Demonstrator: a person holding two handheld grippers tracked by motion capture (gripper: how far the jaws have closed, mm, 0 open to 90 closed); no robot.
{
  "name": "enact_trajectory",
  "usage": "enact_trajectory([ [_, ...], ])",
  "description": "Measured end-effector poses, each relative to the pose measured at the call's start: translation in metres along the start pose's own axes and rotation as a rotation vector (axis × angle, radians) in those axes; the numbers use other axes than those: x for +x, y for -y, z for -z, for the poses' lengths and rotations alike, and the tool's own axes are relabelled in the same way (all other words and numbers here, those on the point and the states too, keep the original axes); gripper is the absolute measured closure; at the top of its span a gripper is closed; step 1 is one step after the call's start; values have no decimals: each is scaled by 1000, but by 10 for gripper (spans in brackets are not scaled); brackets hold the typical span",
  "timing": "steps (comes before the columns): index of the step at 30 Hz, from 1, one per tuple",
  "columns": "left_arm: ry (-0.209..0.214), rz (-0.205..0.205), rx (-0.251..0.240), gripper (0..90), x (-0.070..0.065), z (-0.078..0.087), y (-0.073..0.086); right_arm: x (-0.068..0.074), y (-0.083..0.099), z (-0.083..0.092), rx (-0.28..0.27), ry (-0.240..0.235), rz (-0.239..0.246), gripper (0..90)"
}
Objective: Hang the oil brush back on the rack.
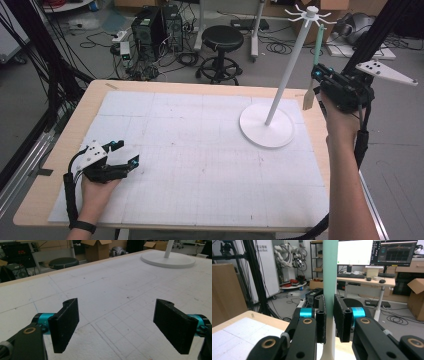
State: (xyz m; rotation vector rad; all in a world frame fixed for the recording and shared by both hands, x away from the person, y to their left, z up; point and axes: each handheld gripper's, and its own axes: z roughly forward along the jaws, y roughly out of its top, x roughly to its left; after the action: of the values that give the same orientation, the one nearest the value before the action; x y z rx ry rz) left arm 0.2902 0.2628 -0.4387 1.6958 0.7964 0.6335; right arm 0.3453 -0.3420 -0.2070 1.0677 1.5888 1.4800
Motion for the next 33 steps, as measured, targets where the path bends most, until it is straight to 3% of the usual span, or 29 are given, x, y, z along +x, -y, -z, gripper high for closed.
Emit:
enact_trajectory([
  [8, -1, -1, -2, 212, 0, 0, 0, 1, 4, -2, 29, 14, 16, 607],
  [14, -2, -1, 1, 212, 1, 1, 0, 0, 15, 0, 62, -28, 49, 459],
  [18, -4, 2, -1, 212, 0, 1, 0, 0, 31, 7, 70, -61, 61, 355],
  [33, -10, -1, 1, 210, 1, 1, 0, -1, 96, 29, 115, -154, 62, 241],
])
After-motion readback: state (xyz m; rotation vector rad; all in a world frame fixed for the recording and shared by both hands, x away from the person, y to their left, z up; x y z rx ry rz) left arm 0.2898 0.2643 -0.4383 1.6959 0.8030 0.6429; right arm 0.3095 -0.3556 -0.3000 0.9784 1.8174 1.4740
